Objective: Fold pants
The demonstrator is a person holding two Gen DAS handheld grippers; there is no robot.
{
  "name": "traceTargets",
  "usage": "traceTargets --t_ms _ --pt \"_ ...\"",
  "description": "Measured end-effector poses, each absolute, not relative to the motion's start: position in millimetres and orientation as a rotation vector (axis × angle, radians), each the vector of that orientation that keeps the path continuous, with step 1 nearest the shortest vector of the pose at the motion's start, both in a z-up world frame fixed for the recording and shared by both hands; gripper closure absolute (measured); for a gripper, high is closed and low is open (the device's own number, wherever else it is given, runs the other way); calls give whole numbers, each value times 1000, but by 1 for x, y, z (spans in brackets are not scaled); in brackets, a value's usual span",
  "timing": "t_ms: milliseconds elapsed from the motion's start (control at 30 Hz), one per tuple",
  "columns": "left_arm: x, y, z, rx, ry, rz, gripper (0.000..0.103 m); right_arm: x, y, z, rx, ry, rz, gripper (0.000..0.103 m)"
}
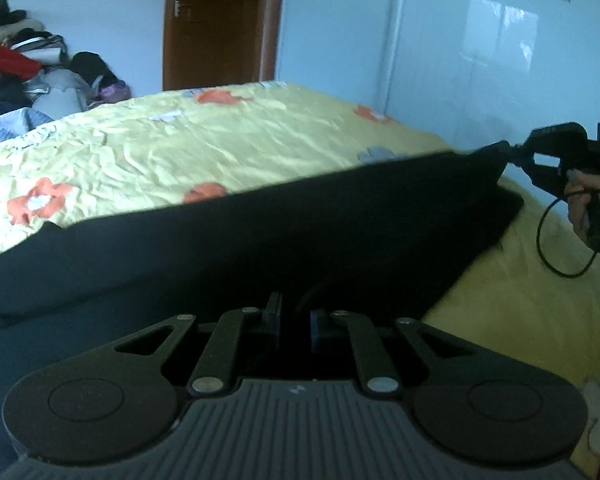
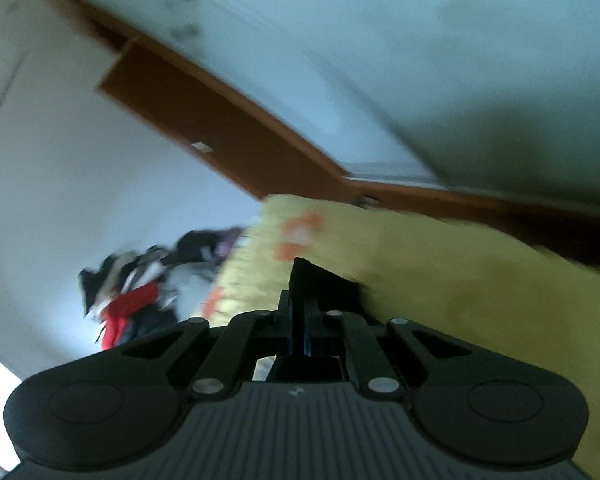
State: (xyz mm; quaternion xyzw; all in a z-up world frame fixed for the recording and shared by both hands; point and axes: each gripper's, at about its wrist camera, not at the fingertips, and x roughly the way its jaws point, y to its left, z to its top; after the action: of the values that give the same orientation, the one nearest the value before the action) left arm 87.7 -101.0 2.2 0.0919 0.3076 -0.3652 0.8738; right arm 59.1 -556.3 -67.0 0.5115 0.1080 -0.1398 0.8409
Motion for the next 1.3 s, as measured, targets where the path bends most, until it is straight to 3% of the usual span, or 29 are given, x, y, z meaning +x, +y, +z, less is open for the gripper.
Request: traceTargets --t_ms 167,467,733,767,800,900,933,967,1033,1100,1200,1233,1300 --pt "83 -94 3 203 650 -764 89 38 -546 -85 1072 257 -330 98" --pt "70 -83 -3 233 661 -761 89 10 -543 -69 968 301 -363 98" --pt "70 -73 0 219 680 -792 88 -7 -549 -69 1058 365 -402 86" --pt "69 -71 0 209 697 -804 79 -8 -547 -69 1058 381 -414 82" --pt "68 -67 2 193 701 -814 79 -10 -545 -69 1065 397 -416 73" --pt "63 -62 10 169 688 -833 74 -13 -539 -73 1105 371 -366 57" --pt "62 -62 13 163 674 -827 65 -12 -538 -73 1107 359 -358 49" --pt "62 -61 17 157 657 -815 52 -9 -537 -73 1097 361 -360 46" --pt "61 -60 23 134 612 -769 36 1 -534 -69 1071 368 -365 41" --pt "62 -59 27 105 581 -733 32 9 -532 -68 1062 356 -368 40" --pt "68 -57 25 68 593 -699 31 16 -532 -69 1047 338 -367 45" --pt "69 -57 23 62 604 -684 30 18 -532 -70 1049 339 -369 63" --pt "72 -56 19 61 626 -656 29 20 -532 -75 1068 347 -387 86"
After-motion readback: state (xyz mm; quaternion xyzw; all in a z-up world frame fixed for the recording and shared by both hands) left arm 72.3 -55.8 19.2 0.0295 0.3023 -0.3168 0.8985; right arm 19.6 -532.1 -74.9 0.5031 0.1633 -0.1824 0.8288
